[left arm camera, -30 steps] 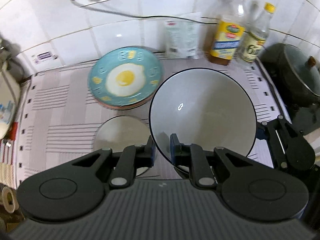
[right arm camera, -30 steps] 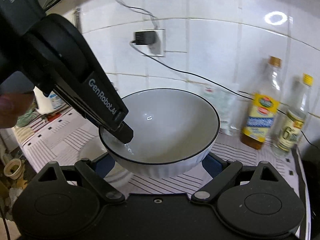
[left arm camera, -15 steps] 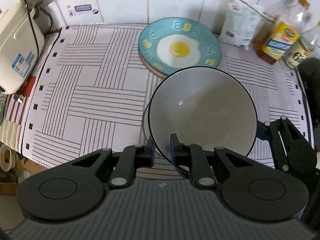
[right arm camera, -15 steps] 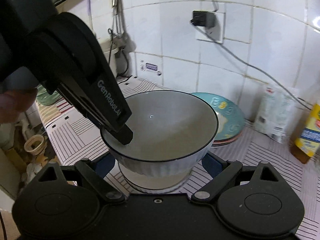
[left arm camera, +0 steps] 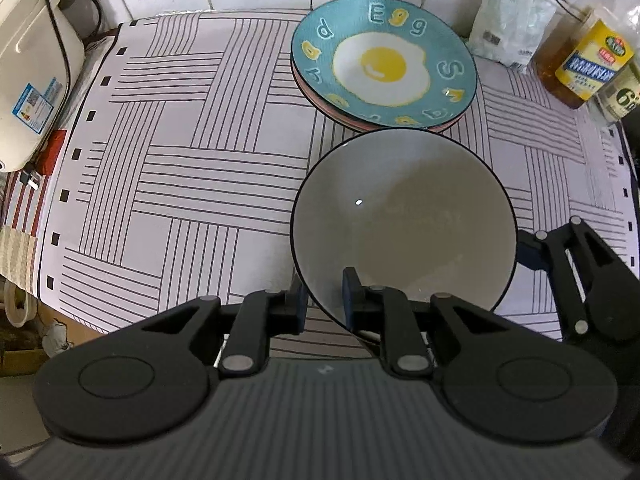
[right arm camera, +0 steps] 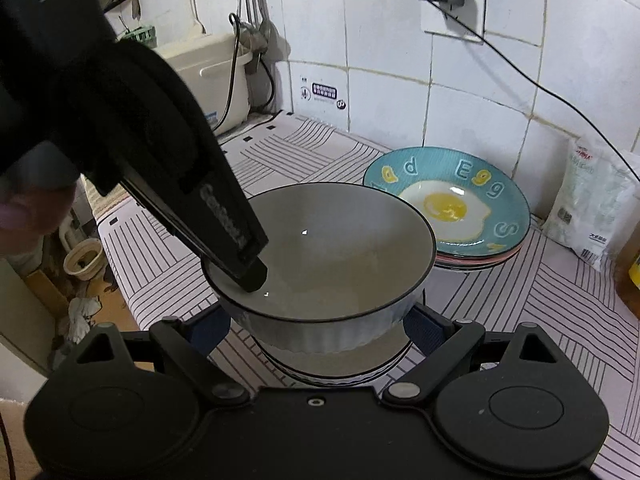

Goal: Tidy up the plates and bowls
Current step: 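Lift the white bowl with the left tool and carry it over the nested bowls, then lower the white bowl into the nested bowls with the left tool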

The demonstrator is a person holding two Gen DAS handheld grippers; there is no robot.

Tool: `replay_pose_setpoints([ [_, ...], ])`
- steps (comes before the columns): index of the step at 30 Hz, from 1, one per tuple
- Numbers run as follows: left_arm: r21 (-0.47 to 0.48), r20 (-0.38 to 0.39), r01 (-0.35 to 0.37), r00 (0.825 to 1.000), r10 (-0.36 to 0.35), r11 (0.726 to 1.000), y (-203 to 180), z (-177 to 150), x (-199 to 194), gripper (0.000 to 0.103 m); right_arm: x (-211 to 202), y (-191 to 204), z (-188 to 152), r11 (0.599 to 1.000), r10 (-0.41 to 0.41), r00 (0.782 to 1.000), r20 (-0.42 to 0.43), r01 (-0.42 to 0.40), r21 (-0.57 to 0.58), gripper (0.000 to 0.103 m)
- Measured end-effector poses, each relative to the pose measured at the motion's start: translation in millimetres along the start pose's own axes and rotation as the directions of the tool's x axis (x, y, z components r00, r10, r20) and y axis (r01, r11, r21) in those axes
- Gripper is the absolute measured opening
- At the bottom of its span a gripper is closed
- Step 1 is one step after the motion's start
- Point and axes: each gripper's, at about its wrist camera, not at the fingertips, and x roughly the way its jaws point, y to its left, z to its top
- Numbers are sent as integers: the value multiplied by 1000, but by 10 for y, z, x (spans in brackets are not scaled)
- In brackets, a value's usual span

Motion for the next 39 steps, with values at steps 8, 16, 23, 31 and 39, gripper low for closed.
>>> replay_pose_setpoints([
  [8,22,-29,-6,1000,6,1000,-62,12,84,16,67,-1,-2,1000,-24,998,-56,23,-18,95],
  [16,21,-42,-6,999,7,1000,-46,30,167,19,107,101,7,995,-86,994,-68,83,-50,96],
  [23,30,-44,-12,999,13,999,-63,8,200,19,128,87,26,995,-96,992,-83,94,-36,100],
  [31,10,-10,9,1000,-9,1000,-24,-44,147,19,88,90,-34,995,-103,993,-59,103,-6,101],
  [39,-3,60,62,996,-61,998,40,-167,-62,20,-179,131,-96,997,-70,997,26,70,18,101],
])
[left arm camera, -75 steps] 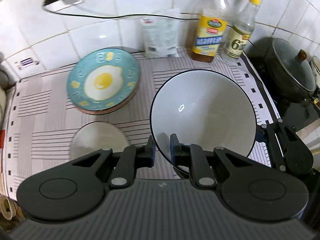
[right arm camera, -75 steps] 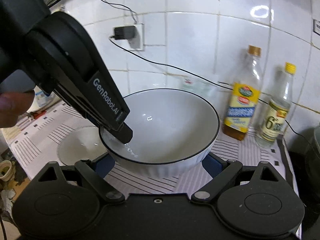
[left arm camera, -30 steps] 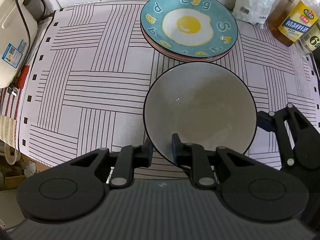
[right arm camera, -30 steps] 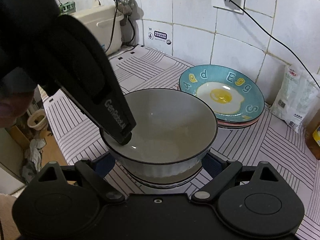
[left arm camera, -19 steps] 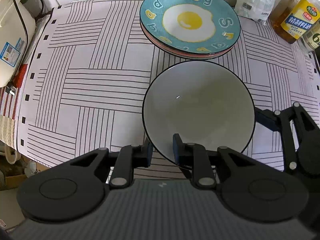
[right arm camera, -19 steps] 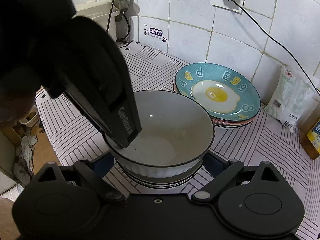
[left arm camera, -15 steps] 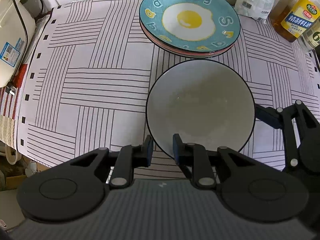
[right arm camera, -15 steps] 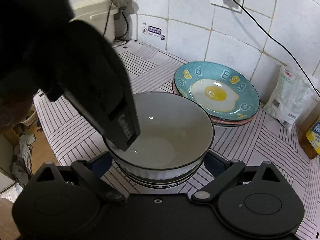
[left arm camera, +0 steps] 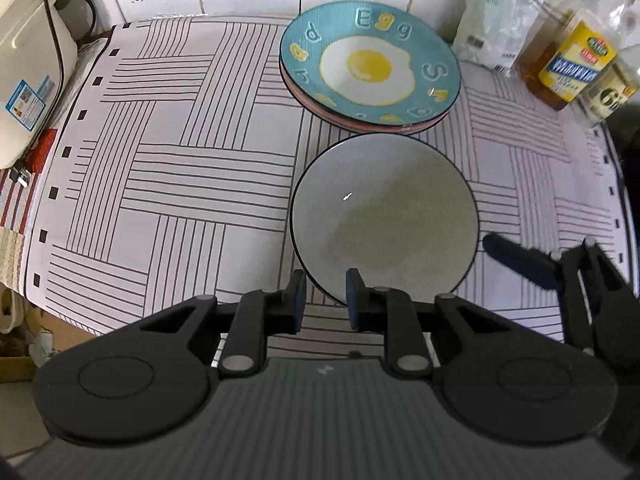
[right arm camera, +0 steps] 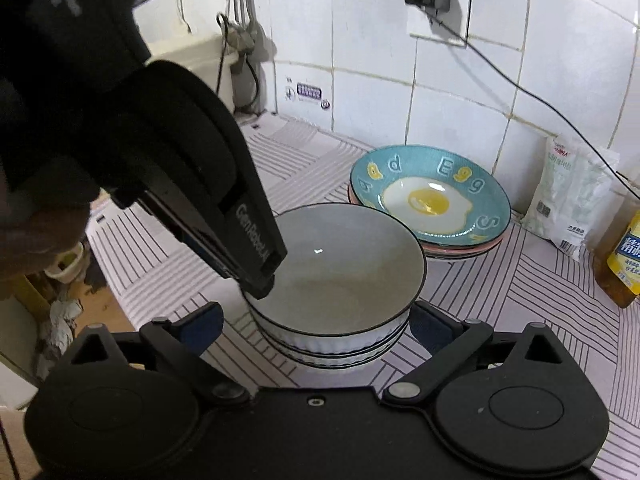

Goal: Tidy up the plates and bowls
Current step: 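Lower the white bowl into the nested bowls with the left tool, then lift the bowl stack with the left tool and carry it toward the egg plates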

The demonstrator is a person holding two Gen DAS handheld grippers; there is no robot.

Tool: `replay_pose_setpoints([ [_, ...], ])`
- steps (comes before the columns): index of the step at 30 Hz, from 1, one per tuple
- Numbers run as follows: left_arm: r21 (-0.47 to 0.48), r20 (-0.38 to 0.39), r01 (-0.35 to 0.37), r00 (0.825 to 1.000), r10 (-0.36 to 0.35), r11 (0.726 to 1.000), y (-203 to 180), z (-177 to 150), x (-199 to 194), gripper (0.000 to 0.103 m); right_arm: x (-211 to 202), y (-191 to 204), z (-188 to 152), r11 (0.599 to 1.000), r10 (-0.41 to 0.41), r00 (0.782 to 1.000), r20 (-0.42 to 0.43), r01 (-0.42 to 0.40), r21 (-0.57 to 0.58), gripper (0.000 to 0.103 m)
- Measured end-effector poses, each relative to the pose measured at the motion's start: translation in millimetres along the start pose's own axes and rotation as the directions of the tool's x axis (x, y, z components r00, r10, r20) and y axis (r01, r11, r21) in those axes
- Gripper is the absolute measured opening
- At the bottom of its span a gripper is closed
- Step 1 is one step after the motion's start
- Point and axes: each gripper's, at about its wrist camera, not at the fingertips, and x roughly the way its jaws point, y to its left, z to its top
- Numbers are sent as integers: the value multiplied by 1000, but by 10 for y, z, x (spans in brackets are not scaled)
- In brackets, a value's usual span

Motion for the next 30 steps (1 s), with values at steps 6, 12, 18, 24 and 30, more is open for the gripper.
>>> replay_pose_setpoints([
  [6,-25,45,69,997,-68,997,88,-111,-159,21,-175,125,-100,1000,-2,999,49,1,8,101],
  [12,-44,115,119,987,-113,992,212,-245,-269,27,-220,240,-295,1000,-22,996,92,21,7,101],
  [18,-83,177,162,973,-145,983,355,-327,-202,41,-96,155,-526,996,-47,993,105,39,83,101],
  [24,-138,205,225,959,-194,965,458,-330,-30,57,53,17,-655,990,-59,991,120,42,134,101],
  [30,-149,194,263,953,-232,953,433,-285,227,61,307,-21,-721,990,-46,993,113,30,138,101],
])
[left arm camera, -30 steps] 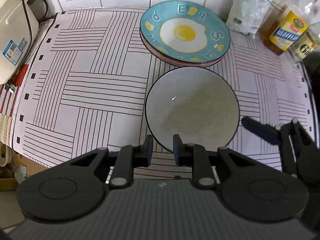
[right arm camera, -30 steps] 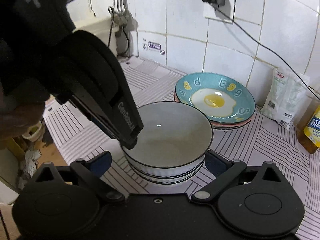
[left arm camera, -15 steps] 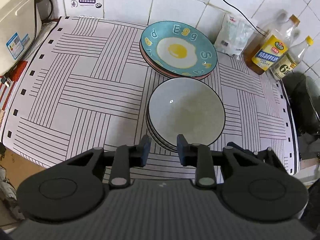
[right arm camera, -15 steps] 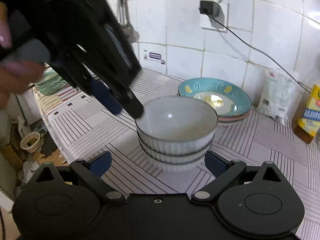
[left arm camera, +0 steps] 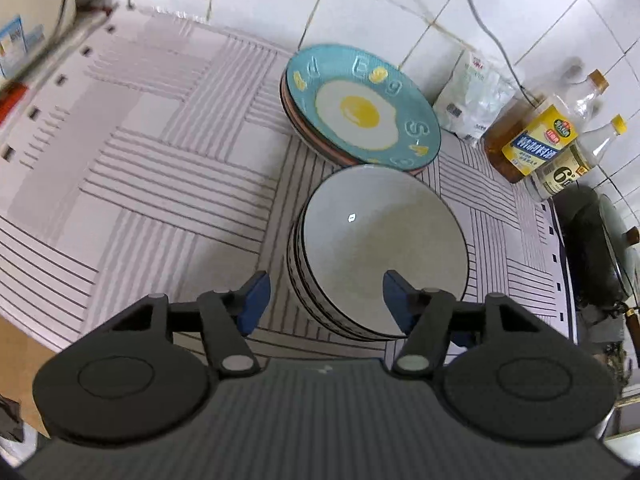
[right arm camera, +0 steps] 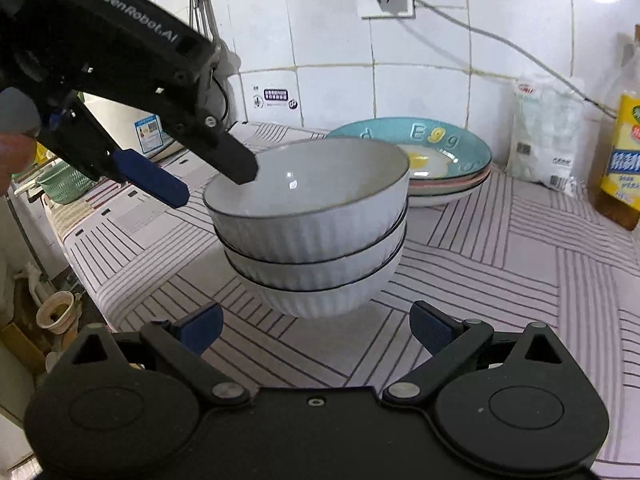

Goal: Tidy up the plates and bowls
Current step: 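Lift the bowl stack with the left tool and carry it toward the egg plates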

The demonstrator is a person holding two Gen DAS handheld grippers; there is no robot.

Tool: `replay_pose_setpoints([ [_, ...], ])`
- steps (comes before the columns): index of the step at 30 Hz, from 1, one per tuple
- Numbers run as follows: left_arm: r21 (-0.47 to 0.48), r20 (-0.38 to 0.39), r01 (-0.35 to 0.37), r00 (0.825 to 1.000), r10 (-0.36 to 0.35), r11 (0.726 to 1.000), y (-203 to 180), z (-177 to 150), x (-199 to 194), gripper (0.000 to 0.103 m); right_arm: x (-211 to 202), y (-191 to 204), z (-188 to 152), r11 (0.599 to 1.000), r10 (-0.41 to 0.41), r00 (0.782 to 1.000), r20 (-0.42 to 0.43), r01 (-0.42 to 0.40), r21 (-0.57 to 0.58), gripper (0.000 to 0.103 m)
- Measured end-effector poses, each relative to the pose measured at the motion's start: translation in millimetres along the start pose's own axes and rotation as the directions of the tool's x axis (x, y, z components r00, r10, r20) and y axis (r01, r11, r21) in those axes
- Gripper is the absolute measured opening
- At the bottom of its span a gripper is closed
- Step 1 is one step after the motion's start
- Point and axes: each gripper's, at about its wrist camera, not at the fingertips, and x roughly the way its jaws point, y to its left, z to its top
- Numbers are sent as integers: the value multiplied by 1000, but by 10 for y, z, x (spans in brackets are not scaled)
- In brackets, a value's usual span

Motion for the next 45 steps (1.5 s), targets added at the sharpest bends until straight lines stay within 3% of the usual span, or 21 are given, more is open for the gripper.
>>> replay_pose_setpoints([
  [9,-87,-31,45,998,-48,995,168,0,334,60,326,-52,21,999,22,1000,6,-22,49,101],
  [16,-69,-44,121,991,-124,990,197,28,469,57,451,-33,49,999,22,1000,13,-22,24,101],
  [21,-48,-28,96,995,-97,994,197,26,473,44,465,20,59,1000,12,999,30,-12,4,102],
  [26,-41,-4,99,995,-99,994,208,-11,458,44,439,8,57,1000,11,999,35,-12,10,102],
  [33,-97,-7,123,992,-124,988,273,9,493,44,480,-71,124,998,58,998,20,-58,20,102],
  [39,-83,-28,139,990,-142,987,292,8,499,44,491,-56,154,998,56,998,-7,-56,3,102],
  [45,-61,-47,100,994,-103,993,222,27,492,44,484,-39,151,998,54,999,-3,-54,-9,101],
])
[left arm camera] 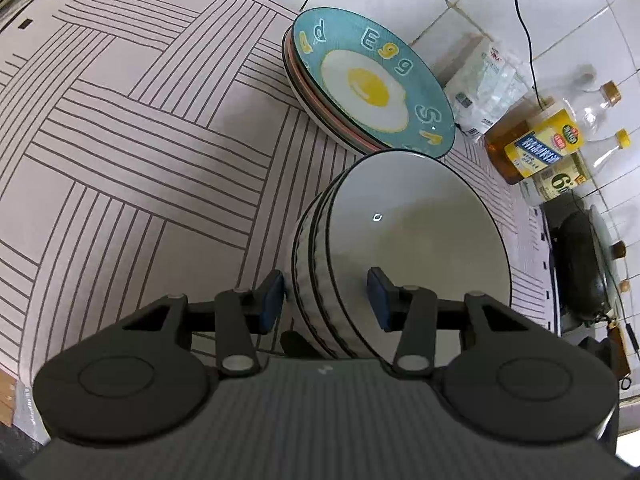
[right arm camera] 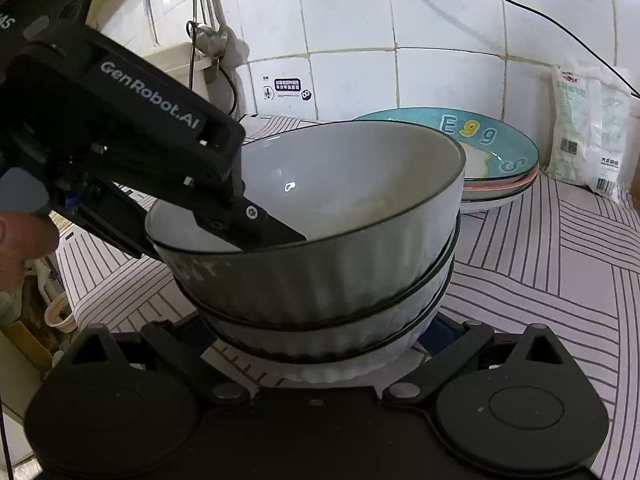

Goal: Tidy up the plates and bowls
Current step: 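Lift the bowl stack with the left tool and carry it toward the egg plates, then lower the bowl stack onto the egg plate stack and open the left tool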

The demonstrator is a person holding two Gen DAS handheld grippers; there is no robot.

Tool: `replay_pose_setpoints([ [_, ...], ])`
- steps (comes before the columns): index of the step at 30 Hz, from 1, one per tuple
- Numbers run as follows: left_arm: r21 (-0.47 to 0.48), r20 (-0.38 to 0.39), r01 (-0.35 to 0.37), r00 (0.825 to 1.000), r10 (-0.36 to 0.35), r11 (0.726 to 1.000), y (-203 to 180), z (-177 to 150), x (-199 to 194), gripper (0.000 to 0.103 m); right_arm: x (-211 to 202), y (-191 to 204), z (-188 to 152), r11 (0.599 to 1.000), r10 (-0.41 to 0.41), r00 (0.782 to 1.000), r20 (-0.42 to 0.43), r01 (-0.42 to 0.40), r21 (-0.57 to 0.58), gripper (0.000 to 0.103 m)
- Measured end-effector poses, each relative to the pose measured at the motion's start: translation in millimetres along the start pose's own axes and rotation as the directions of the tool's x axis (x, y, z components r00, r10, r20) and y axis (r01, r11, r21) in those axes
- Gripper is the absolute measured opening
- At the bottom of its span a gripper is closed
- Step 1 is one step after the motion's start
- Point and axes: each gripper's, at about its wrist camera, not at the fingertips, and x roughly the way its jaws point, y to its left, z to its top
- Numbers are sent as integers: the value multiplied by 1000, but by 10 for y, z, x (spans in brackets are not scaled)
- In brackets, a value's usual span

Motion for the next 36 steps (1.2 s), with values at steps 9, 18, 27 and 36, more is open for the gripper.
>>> replay_pose_setpoints([
  [9,44,-36,-7,999,9,999,-111,11,-118,44,-150,-9,-40,999,7,999,32,-9,34,101],
  [18,163,-13,-25,1000,27,986,-527,119,-418,44,-411,-5,149,999,-11,998,57,8,41,101],
  [27,241,28,-16,1000,9,970,-957,466,-638,44,-664,-196,601,999,-37,995,97,33,37,101],
  [36,246,73,-56,997,39,968,-1075,811,-599,44,-537,-400,934,1000,-19,992,125,22,-21,101],
])
